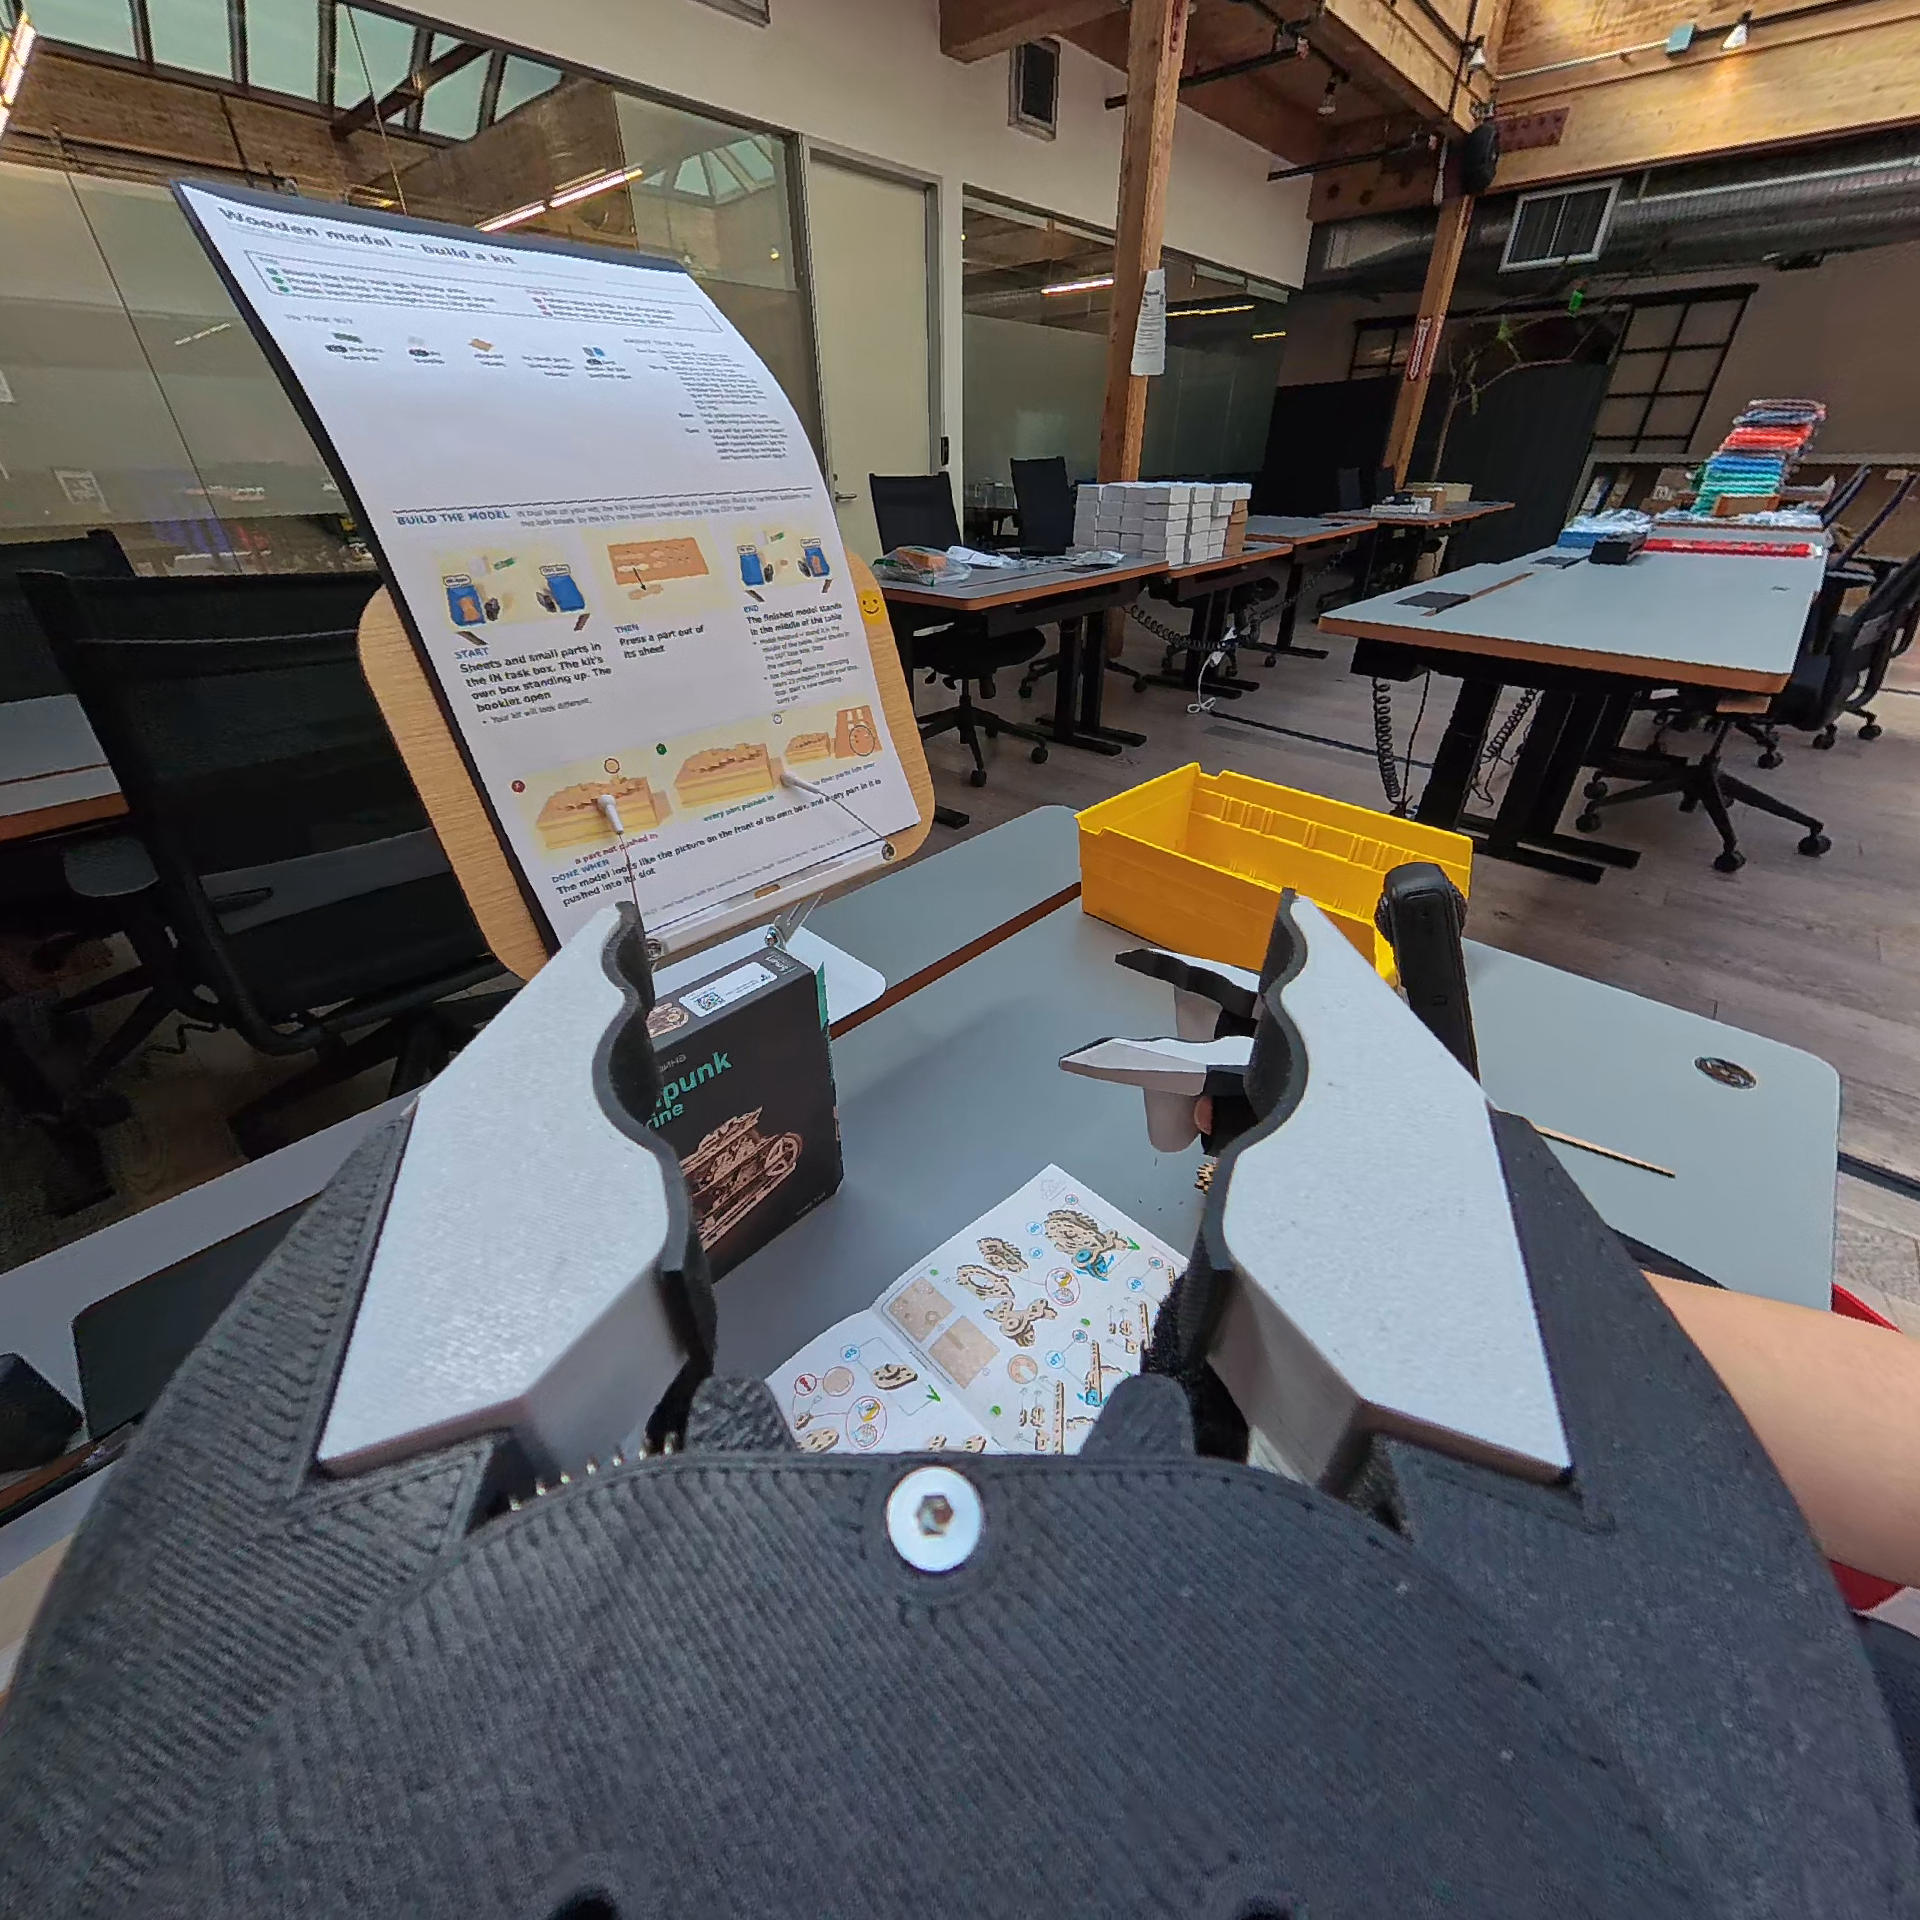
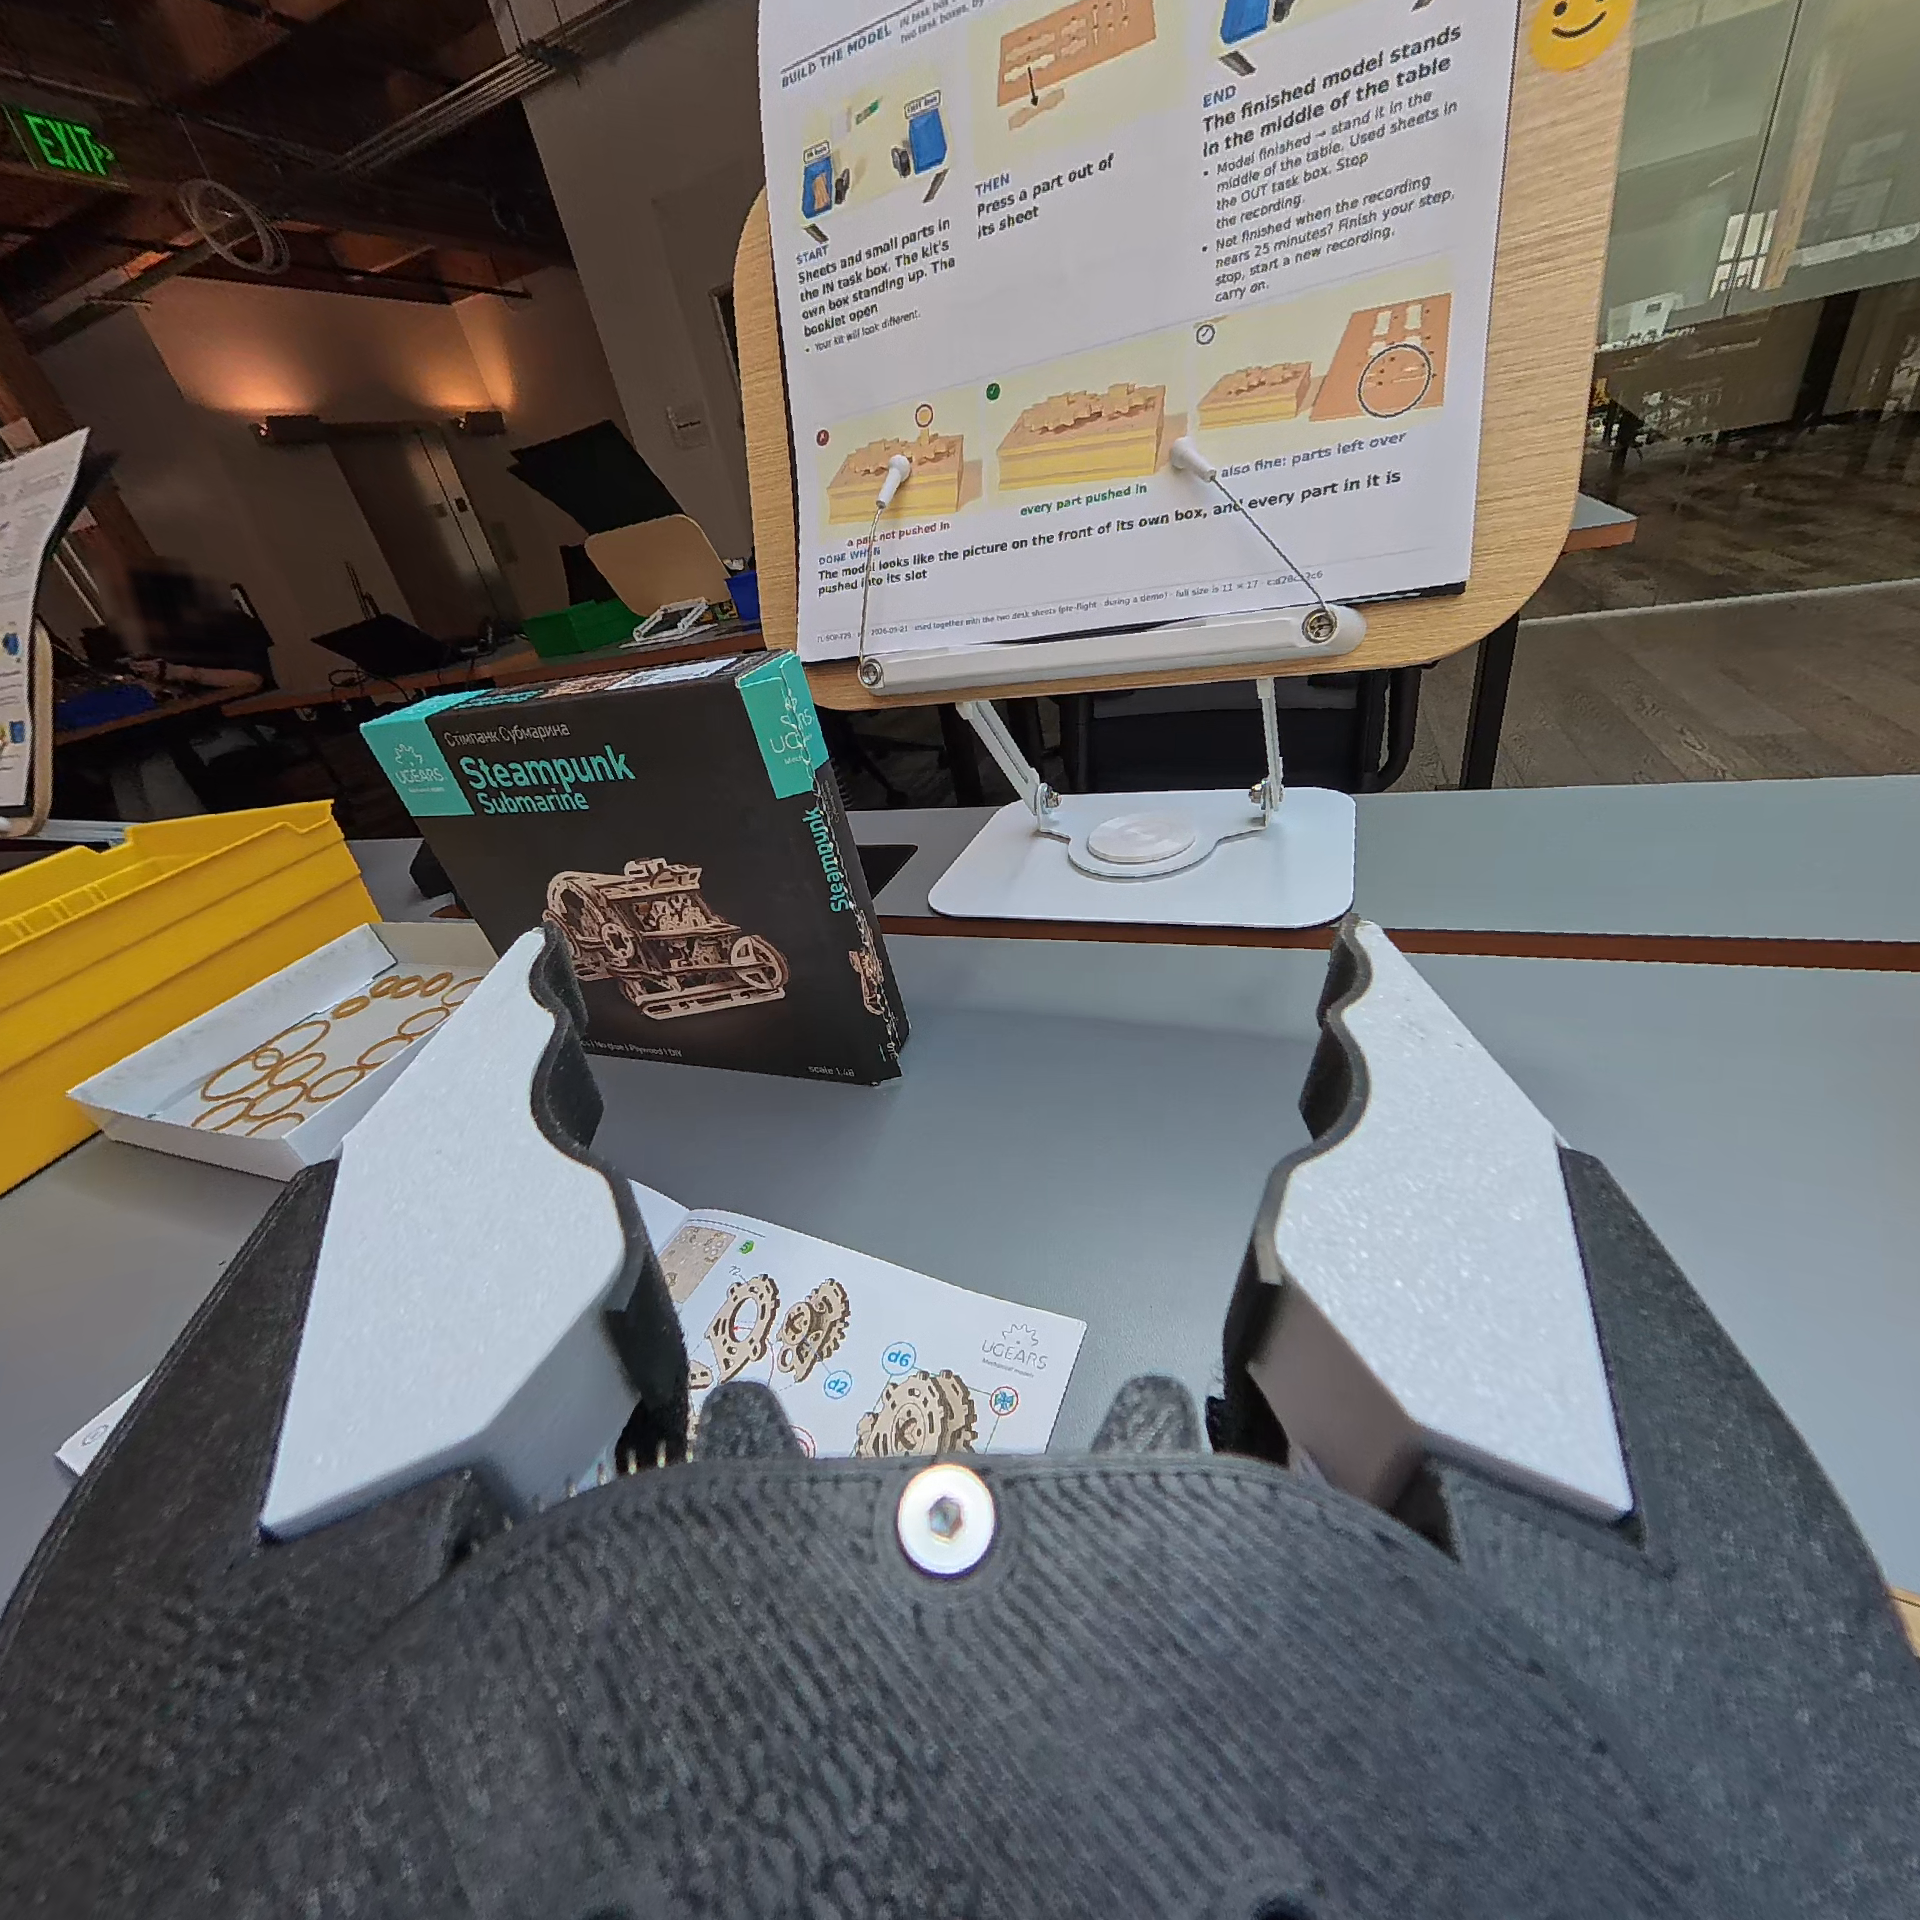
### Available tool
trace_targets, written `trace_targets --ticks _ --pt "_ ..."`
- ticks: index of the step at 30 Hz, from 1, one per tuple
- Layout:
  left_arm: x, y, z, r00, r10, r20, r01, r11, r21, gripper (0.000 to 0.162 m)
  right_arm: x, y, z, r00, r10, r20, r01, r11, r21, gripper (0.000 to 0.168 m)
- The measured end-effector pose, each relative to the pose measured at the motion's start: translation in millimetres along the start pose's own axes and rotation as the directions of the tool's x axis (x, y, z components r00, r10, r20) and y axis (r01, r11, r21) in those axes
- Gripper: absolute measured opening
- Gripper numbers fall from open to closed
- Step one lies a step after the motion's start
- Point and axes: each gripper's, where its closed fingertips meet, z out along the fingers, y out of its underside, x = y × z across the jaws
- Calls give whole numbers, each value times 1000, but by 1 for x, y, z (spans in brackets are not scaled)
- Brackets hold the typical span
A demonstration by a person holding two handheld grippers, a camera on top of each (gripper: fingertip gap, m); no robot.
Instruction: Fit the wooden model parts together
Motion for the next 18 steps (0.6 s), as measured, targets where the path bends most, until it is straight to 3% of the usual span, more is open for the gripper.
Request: trace_targets --ticks 18 --pt "-5 -2 -2 1000 -5 14 5 1000 9 116 0 0 0 1000 6 -1 -6 1000 -1 138"
